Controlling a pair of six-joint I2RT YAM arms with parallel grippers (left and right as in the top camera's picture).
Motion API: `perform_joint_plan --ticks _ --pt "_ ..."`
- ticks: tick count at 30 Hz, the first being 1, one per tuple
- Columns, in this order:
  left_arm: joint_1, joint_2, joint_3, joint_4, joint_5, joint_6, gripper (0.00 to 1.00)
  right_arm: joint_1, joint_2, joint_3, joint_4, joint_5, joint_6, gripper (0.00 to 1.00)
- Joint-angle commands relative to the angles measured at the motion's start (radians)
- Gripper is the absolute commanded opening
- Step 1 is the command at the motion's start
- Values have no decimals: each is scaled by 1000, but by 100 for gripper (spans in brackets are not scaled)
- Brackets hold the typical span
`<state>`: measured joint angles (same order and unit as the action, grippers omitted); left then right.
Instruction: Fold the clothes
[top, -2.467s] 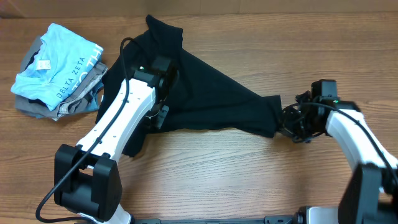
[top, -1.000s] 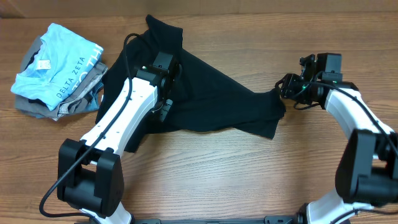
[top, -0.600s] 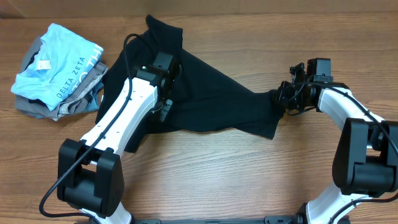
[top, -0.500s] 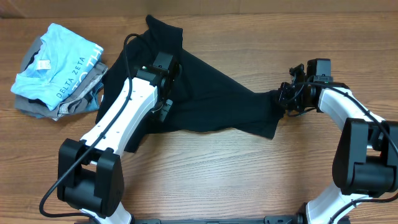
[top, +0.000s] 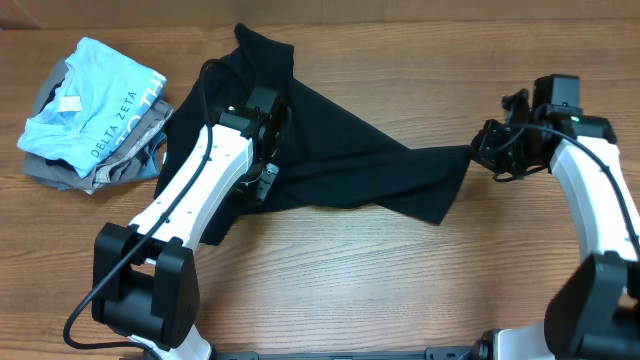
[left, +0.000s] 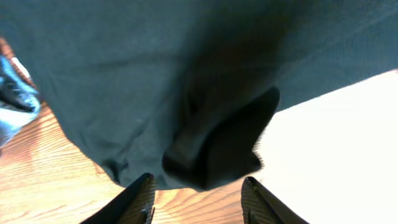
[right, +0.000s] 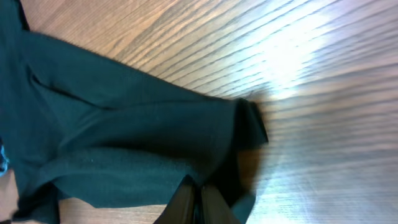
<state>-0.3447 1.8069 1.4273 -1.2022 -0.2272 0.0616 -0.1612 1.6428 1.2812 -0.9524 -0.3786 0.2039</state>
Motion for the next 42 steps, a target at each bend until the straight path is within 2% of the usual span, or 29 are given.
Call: perform_joint_plan --ticks 1,6,10,12,15,17,18,20,24,26,30,36,39,42 --pt "8 13 1 -1 130 11 57 -1 -38 20 -12 71 35 4" --pt "8 13 0 -4 288 63 58 -1 -38 20 -23 71 36 4" --pt "-12 13 0 -26 358 112 51 -1 -38 20 -23 71 36 4" --pt "-31 13 -2 -47 351 119 51 -1 -38 20 -23 71 36 4" --pt "-69 13 -39 -58 294 111 51 -1 -38 20 -23 71 36 4" --pt "-90 13 -87 -27 204 59 48 -1 -38 20 -23 71 36 4" --pt "-98 13 -115 -5 148 26 44 -1 -38 20 -23 71 36 4" --pt "-102 13 -161 33 55 -39 30 -1 -38 20 -24 71 36 4" --pt "-94 13 -196 105 -104 -146 26 -1 -38 20 -24 71 36 4" --pt "-92 12 -193 134 -121 -174 23 -1 -38 20 -27 71 36 4" --pt "-99 6 -159 130 -122 -172 31 -1 -38 20 -37 72 35 4" --pt "-72 -27 -98 132 -255 -174 51 -1 -38 20 -39 71 35 4" --pt "-32 -27 -93 133 -163 -150 52 -1 -38 20 -39 71 35 4" --pt "-6 -27 -101 142 -7 -96 54 -1 -38 20 -42 71 35 4"
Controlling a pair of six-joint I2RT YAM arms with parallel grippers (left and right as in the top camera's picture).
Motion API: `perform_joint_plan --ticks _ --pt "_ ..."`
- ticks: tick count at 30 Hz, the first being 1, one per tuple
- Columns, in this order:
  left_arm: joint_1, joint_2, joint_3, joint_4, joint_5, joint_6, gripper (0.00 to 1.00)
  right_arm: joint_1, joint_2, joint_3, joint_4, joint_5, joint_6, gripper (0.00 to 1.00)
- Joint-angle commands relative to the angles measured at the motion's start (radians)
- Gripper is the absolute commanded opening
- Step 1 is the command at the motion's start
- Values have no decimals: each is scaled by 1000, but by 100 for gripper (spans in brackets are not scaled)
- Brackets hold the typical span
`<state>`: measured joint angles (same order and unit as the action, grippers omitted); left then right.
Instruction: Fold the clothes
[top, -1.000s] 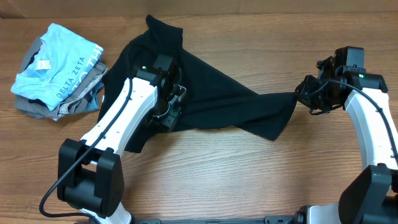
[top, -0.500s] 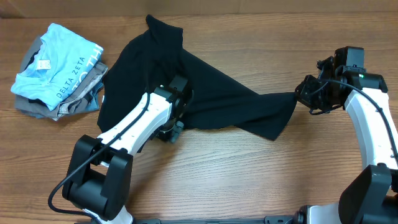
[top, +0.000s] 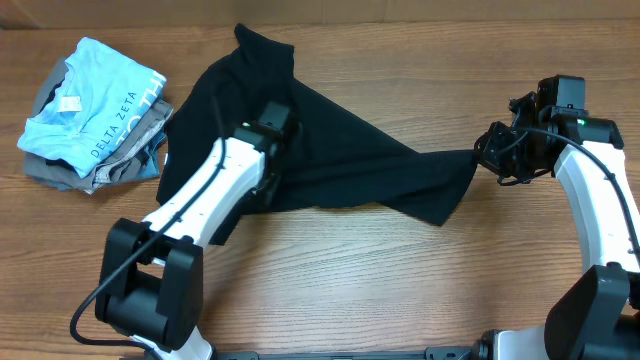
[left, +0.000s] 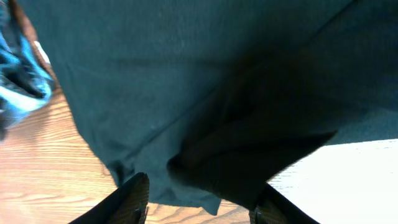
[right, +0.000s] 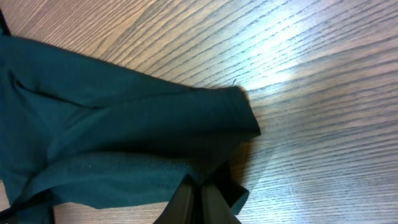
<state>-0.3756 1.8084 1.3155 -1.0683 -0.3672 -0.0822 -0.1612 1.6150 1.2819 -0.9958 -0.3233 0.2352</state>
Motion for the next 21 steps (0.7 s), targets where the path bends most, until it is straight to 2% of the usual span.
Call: perform_joint_plan --ticks 1,5,6,7,8,11,15,17,21 --pt "25 -29 8 8 164 58 52 -1 -10 19 2 16 4 4" --pt "16 -29 -19 17 209 73 43 -1 -10 19 2 16 4 4" --pt "16 -29 -29 24 207 82 35 -1 -10 19 2 16 4 4" --pt "16 -29 -34 26 199 85 18 -1 -10 19 1 16 4 4" --pt "16 -29 -34 24 199 84 6 -1 -10 19 -2 16 4 4" --pt "26 -48 2 -32 175 33 4 -2 -10 19 -11 18 0 4" --pt "76 -128 134 -181 41 -111 4 -15 -11 23 -32 35 0 4" --pt "124 -209 211 -214 24 -123 4 -29 -13 23 -39 35 0 4" --pt "166 -298 235 -222 23 -97 4 -31 -13 23 -40 34 0 4"
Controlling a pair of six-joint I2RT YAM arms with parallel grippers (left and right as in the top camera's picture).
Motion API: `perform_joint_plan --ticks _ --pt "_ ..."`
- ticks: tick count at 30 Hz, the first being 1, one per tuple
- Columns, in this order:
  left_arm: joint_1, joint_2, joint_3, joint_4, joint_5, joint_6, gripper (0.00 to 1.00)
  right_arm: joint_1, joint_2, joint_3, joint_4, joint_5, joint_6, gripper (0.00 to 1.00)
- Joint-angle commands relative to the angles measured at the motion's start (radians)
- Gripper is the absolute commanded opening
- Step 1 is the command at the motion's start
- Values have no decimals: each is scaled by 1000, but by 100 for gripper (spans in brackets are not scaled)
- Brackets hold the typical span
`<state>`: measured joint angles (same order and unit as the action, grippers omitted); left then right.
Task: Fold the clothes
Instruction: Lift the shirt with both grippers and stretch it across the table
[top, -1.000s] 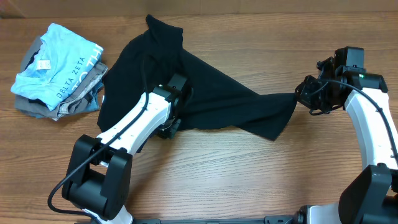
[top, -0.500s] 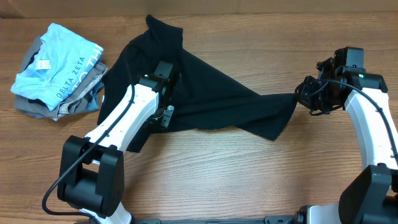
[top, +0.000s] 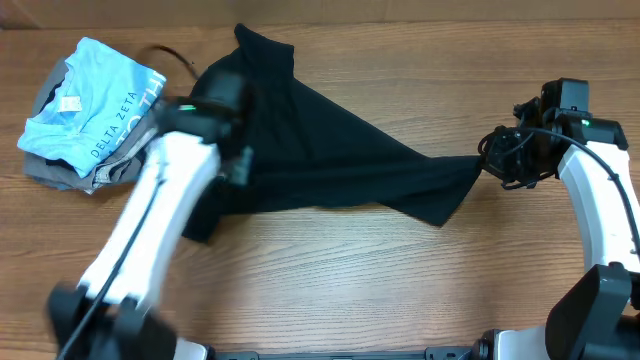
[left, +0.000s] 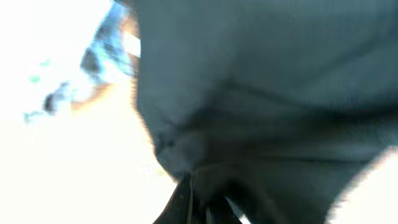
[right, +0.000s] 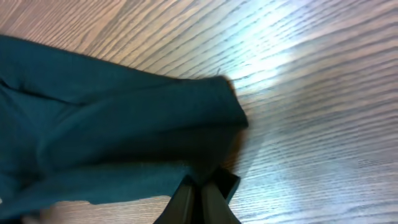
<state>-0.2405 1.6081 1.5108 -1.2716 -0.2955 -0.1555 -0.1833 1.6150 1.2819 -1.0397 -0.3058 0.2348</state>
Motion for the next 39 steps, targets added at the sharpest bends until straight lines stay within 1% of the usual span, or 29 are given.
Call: perform_joint_plan --ticks 1,4,7,9,11,14,17,18,20,22,26,29,32,34,36,37,39 --pt "32 -107 40 -27 -50 -24 4 -9 -14 23 3 17 1 4" --pt "33 -135 40 -50 -63 -31 4 -9 -25 25 1 18 1 4" --pt "33 -169 45 -47 -116 -59 4 -13 -50 52 -21 26 0 4" --pt "33 -195 66 -48 -136 -57 4 -18 -70 77 -44 26 0 4" --pt "33 -221 106 -50 -143 -36 4 -28 -102 125 -91 26 -8 4" --pt "33 -269 258 -65 -127 3 4 -35 -173 254 -195 41 -31 4" --pt "31 -296 404 -66 -82 77 4 -35 -233 400 -299 43 -30 4" --pt "31 -304 488 -69 -36 133 4 -35 -257 475 -346 43 -30 4" --pt "31 -307 596 -88 10 191 4 -35 -283 595 -414 43 -29 4" --pt "31 -307 708 -113 16 233 4 -35 -300 752 -492 44 -21 4" --pt "31 -308 860 -124 15 309 4 -35 -302 1054 -618 44 2 4" --pt "31 -309 969 -123 16 329 4 -35 -311 1236 -654 44 21 4" --pt "31 -309 1049 -119 15 356 4 -35 -337 1313 -654 48 70 4" --pt "31 -310 1107 -116 -28 362 4 -35 -355 1328 -654 54 93 4" --pt "31 -309 1120 -112 -36 362 4 -35 -356 1325 -654 54 93 4" --pt "31 -303 1119 -113 -18 362 4 -35 -353 1311 -654 59 93 4" --pt "31 -262 1104 -121 -13 354 4 -35 -326 1276 -654 80 93 4"
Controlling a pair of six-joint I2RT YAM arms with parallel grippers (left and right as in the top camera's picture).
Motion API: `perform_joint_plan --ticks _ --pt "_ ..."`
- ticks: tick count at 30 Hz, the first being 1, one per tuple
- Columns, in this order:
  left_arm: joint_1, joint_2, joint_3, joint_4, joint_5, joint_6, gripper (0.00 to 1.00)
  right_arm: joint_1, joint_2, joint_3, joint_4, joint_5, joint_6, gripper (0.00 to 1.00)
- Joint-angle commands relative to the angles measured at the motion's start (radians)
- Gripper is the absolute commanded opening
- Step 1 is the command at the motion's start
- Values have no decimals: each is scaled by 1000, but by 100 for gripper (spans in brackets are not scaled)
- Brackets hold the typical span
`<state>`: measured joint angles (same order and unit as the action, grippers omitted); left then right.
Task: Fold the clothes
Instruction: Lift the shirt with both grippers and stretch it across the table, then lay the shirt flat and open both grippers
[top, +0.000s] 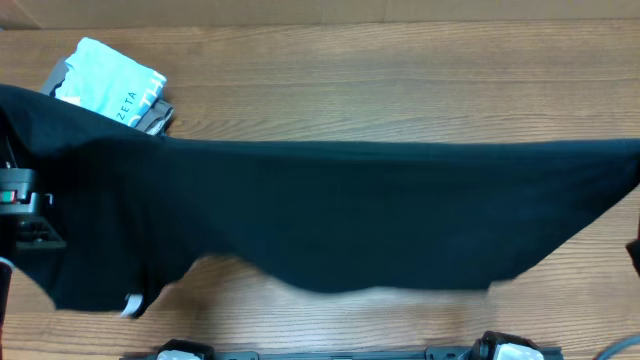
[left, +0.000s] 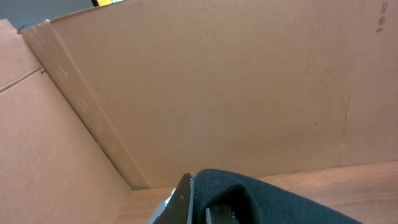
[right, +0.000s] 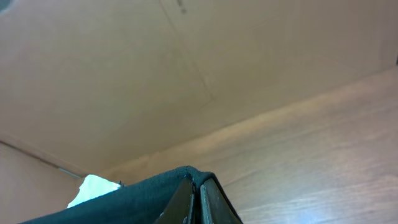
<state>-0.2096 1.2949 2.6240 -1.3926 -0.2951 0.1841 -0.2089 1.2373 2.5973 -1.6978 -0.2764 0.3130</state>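
Note:
A black garment (top: 340, 210) hangs stretched wide across the overhead view, lifted high above the table (top: 350, 80). My left gripper (left: 199, 202) is shut on a fold of the black cloth (left: 267, 199) at its left end. My right gripper (right: 199, 193) is shut on the cloth's edge (right: 137, 202) at the right end. In the overhead view the garment and the frame edges hide both grippers; only a bit of the left arm (top: 22, 200) shows. Both wrist cameras look out level across the table.
A folded pile with a light blue shirt on top (top: 110, 85) lies at the back left of the table. A cardboard wall (left: 217, 93) stands behind the table, also visible in the right wrist view (right: 155, 74).
Both grippers have risen and moved apart with the black garment. It lay bunched on the table; now it hangs spread wide in the air between them.
The right gripper was shut on the garment's right corner throughout. The left gripper stood open over the garment's left part twice, then was shut on its left edge near the folded pile. Now both hold it up, stretched out.

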Motion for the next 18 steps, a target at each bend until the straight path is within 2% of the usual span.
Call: perform_joint_plan --ticks 1,4,10,18 --pt "0 69 -15 -3 3 15 4 -10 65 -51 4 52 14 4" --pt "0 154 -39 -6 97 14 4 -10 129 -98 4 54 13 4" --pt "0 417 -56 15 174 15 4 -10 347 -164 25 90 13 4" --pt "-1 850 -56 171 237 18 5 -8 741 -166 231 89 13 4"
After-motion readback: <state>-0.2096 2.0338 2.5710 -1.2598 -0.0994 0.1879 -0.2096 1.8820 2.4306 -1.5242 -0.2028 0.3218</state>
